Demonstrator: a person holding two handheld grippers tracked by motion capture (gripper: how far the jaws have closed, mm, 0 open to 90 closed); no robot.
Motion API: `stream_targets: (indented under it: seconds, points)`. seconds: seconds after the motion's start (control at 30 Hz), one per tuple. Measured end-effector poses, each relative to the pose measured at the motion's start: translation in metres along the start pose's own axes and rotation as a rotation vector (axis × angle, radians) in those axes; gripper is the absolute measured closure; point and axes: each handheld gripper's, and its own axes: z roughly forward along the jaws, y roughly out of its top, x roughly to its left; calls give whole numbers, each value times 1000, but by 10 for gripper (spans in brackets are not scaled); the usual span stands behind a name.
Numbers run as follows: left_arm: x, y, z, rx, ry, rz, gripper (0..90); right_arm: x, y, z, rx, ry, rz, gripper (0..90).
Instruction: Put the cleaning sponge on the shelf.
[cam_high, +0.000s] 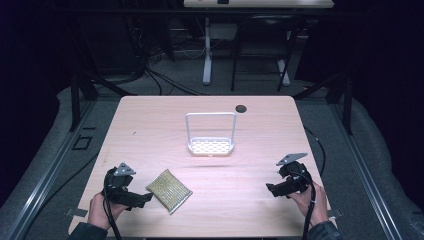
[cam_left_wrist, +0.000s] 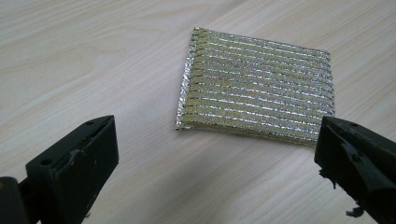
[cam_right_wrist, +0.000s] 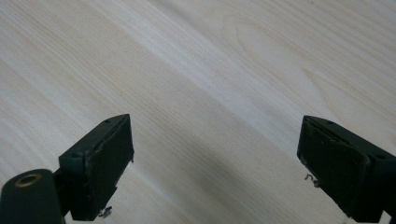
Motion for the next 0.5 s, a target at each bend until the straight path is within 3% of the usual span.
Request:
stream_targets:
  seconds: [0.27,0.5]
  points:
    - [-7,5,9,5,-15,14,0,1,0,-1,2,-5,-5,103]
    - [-13,19,28,12,-17,11,0,4,2,-1,6,-10,-21,103]
